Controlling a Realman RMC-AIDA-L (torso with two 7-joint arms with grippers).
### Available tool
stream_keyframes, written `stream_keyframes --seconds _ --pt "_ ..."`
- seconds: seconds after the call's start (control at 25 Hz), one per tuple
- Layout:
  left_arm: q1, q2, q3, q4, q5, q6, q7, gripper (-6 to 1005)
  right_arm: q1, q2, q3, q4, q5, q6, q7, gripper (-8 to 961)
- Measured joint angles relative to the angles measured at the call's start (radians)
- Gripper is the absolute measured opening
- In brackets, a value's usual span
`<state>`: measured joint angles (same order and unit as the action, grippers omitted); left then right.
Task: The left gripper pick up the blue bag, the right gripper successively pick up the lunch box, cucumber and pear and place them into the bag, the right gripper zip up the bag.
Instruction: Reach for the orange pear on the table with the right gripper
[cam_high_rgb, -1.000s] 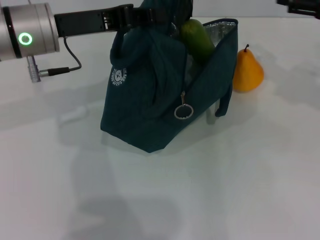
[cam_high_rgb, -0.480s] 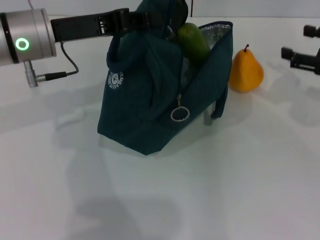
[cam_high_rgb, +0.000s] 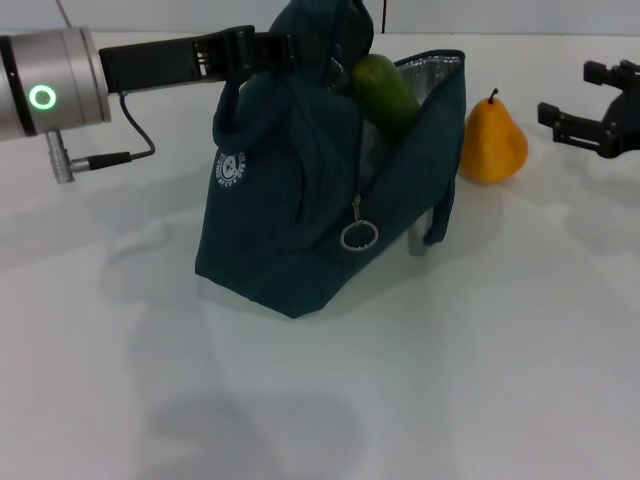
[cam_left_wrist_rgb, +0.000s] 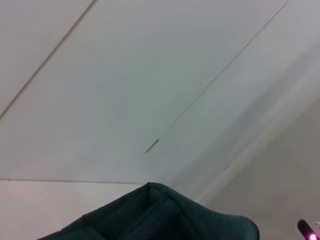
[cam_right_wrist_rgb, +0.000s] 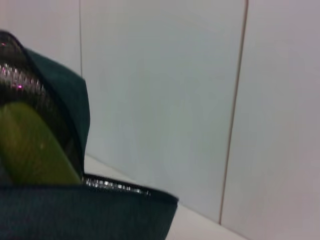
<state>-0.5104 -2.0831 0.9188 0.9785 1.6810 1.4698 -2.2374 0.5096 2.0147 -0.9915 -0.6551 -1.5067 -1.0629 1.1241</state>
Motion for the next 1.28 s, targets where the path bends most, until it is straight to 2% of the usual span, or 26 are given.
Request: stream_keyframes --seconds 0.52,1.12,1.28 --pt "-0.009 -0.002 0.0 -0.001 0.0 0.001 -0.004 55 0.15 0.009 -0.006 0.169 0.051 0.092 -0.134 810" --pt "-0.013 -0.002 0.0 -0.001 0.0 0.0 -0.004 55 0.208 0.014 -0.007 0.28 0.098 0.121 -0.25 807" --pt "-0.014 -0.002 0.0 -0.001 0.0 -0.001 -0.004 55 0.221 0.014 -0.007 0.304 0.111 0.122 -0.276 720"
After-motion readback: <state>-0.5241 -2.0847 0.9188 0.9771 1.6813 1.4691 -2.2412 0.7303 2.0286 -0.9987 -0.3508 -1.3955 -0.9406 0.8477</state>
